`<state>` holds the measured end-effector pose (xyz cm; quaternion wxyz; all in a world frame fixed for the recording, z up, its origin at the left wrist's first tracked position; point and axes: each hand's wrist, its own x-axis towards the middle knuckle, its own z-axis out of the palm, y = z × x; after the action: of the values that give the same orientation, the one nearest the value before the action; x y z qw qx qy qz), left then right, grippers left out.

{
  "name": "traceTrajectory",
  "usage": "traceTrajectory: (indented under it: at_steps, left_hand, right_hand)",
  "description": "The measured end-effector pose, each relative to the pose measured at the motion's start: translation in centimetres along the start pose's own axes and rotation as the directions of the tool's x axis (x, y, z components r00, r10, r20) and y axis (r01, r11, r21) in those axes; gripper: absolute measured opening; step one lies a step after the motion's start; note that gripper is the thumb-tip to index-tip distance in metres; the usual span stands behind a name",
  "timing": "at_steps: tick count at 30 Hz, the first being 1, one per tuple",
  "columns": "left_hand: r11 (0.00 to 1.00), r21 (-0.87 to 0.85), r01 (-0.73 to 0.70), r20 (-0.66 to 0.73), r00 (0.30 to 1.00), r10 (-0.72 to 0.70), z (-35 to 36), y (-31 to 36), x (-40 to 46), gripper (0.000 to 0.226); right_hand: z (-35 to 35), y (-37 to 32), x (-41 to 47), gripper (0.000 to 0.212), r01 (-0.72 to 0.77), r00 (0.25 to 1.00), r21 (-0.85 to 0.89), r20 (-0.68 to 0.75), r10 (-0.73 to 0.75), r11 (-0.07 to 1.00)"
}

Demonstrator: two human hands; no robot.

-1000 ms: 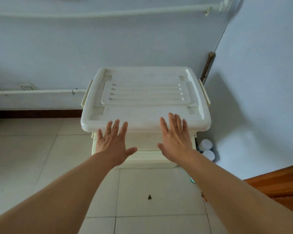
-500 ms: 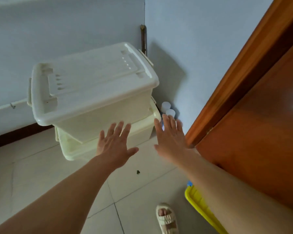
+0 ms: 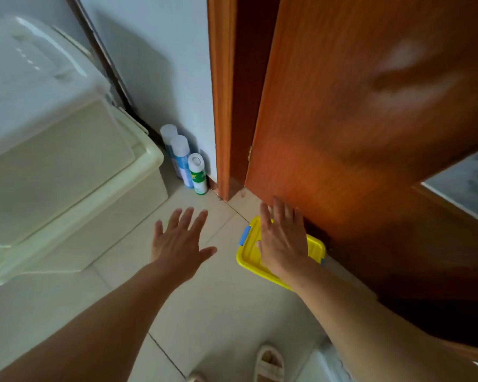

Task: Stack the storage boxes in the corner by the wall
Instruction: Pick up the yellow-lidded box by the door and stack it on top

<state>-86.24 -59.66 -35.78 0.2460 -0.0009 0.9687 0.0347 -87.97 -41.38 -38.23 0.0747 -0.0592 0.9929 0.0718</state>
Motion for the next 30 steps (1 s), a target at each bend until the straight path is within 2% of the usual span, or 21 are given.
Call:
traceTrajectory:
  at_steps: [6,12,15,21,27,30]
  left_hand:
    - [0.998,0.034,-0.048,0.053,0.998,0.046,5.1,7.1,3.1,0.080]
    - [0.993,0.047,-0.107,0.100,0.990,0.102,12.3,11.8,7.9,0.081]
    - [0.987,0.093,-0.128,0.119,0.986,0.117,15.7,12.2,10.7,0.081]
    - [0.965,0.189,-0.182,0.114,0.980,0.163,22.7,12.2,17.4,0.079]
    - [0.968,0.182,-0.174,0.104,0.982,0.157,28.7,11.7,22.9,0.079]
    - [0.966,0.203,-0.158,0.083,0.986,0.144,30.3,11.4,24.9,0.072]
  right_hand:
    - [7.5,7.9,-1.3,0.063,-0.120,0.993,-0.018,-0.009,0.120,0.993]
    - [16.9,12.1,-1.3,0.063,-0.206,0.974,-0.022,0.094,0.207,0.978]
    - [21.1,12.9,-1.1,0.066,-0.237,0.963,-0.029,0.122,0.239,0.971]
    - [30.0,14.2,-0.6,0.050,-0.342,0.931,-0.048,0.122,0.345,0.939]
    - [37.7,15.2,0.2,0.063,-0.445,0.863,-0.056,0.239,0.444,0.894]
    - [40.2,15.4,0.7,0.060,-0.458,0.851,-0.026,0.275,0.447,0.889]
